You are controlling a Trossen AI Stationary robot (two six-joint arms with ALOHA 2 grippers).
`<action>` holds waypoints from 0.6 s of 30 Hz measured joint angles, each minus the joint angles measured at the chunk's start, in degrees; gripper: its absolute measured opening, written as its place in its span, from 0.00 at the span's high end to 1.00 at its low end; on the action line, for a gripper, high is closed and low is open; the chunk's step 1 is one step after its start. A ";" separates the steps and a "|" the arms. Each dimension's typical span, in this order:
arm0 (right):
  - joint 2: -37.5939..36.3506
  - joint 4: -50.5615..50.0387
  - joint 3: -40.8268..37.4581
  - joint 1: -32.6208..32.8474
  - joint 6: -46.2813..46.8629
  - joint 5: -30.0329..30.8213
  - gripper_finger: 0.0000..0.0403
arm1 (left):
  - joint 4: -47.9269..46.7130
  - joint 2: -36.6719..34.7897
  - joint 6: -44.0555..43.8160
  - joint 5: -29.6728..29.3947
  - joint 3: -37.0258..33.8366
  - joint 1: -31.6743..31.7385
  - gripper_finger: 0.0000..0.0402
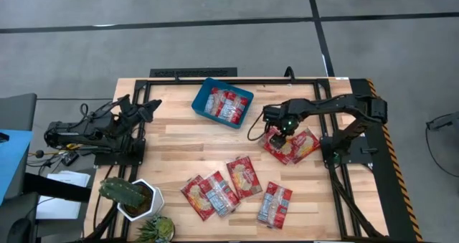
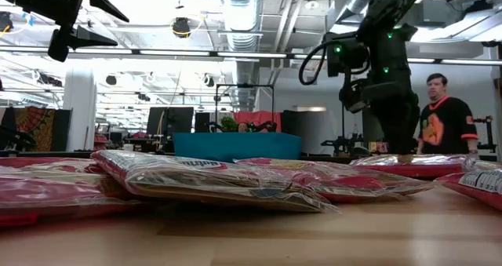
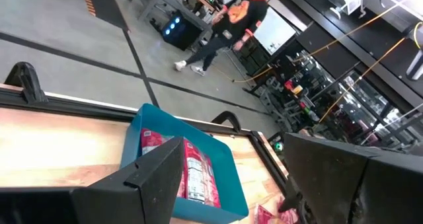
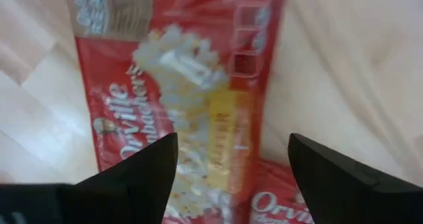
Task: Sort popcorn bags into baskets
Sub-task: Put the red popcorn bag into the blue bin
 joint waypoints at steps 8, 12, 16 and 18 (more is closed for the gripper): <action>4.96 1.05 -0.98 -0.02 -2.65 -1.81 0.41 | -0.14 -0.02 -0.07 -0.03 0.00 0.00 0.38; 5.94 2.10 -0.89 -0.05 -2.79 -3.26 0.66 | -0.14 0.00 -0.17 -0.05 0.00 0.00 0.38; 4.85 2.11 -0.94 -0.02 -2.91 -3.62 0.93 | -0.09 0.00 -0.21 -0.14 0.00 0.00 0.38; 3.75 2.09 -1.02 -0.02 -2.49 -3.60 0.96 | -0.09 0.00 -0.25 -0.26 0.01 -0.01 0.38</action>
